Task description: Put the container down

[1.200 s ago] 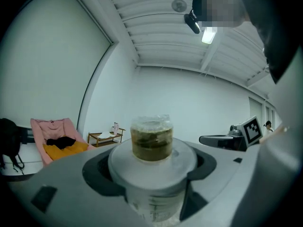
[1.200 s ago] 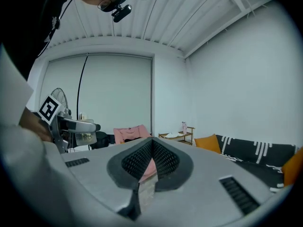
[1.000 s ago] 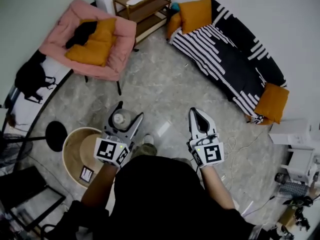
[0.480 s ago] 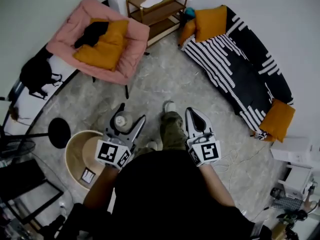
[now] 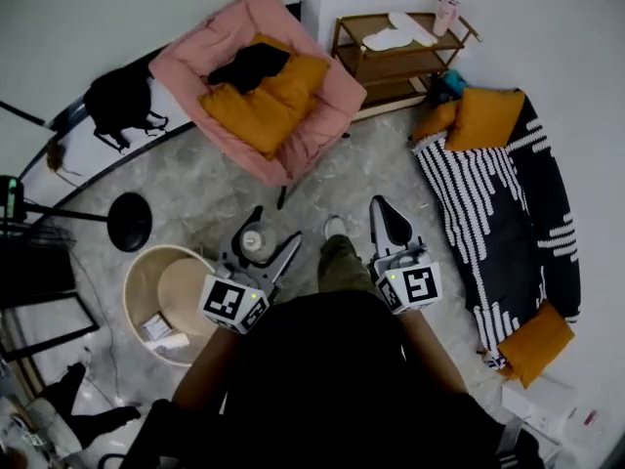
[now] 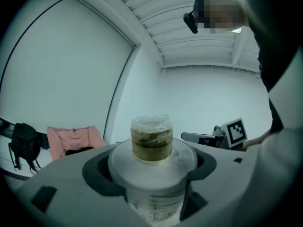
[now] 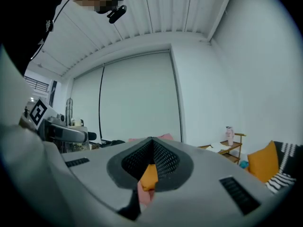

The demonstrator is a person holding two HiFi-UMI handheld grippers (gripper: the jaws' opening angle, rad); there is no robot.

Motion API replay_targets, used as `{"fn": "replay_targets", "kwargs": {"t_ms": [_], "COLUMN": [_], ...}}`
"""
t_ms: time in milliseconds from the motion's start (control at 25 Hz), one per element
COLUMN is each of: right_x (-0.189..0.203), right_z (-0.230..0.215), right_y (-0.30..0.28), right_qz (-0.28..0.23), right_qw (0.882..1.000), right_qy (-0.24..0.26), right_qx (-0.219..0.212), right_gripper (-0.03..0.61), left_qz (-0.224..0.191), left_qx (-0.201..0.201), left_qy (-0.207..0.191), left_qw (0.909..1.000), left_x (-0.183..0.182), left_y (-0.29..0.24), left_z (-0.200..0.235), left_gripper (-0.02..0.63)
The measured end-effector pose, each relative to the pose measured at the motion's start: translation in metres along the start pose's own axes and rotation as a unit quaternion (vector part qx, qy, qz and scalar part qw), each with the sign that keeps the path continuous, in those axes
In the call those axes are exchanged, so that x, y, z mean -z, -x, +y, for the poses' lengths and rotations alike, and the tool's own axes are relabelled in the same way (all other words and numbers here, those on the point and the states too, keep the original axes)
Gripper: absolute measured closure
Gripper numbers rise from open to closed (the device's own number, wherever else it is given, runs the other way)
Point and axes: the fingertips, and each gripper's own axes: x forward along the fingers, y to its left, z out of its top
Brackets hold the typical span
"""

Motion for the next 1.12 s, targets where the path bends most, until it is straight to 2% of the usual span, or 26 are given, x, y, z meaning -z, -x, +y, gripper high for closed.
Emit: {"fn": "replay_targets", "kwargs": {"t_ms": [280,360,560,720,920,1120], "right_x": [-0.011,-0.008,-0.006,0.006,0.015,0.03], "right_z": [-0.058,-0.065,-0.054,-0.051,-0.033,0.001], "right_y": [-0.114,-0.141,-0.181,-0.207,-0.237,-0.254], "right_qz": [0.026,0.034,0.041,0.056,0.06,0.065], "right_qw": [0.995,0.992,0.972,0.954,0.934,0.909], "right_qy": [0.025,0.028,0.018,0.018,0.022,0.018], "right_qx": [-0.088,-0.115,-0.23,-0.293,-0.35,-0.411], "right_gripper": [0.557,0.557,0.557,0.557,0.557,0.557], "left_qz": [-0.006,-0.013,-0.028,-0.03,-0.027,-0.035], "left_qx": [-0.106,-0.134,-0.199,-0.257,-0.325,-0.394], "left_qy": [-0.004,0.006,0.02,0.024,0.035,0.049], "left_qw": [0.9944,0.9909,0.9793,0.9656,0.9446,0.917], "left_x": [-0.019,-0.023,-0.033,-0.032,-0.025,-0.021], "left_y": [-0.066,-0.081,-0.104,-0.111,-0.088,-0.052], "left_z": [0.058,0.074,0.094,0.103,0.116,0.122], "left_gripper": [0.264,0.264,0.264,0.264,0.264,0.264]}}
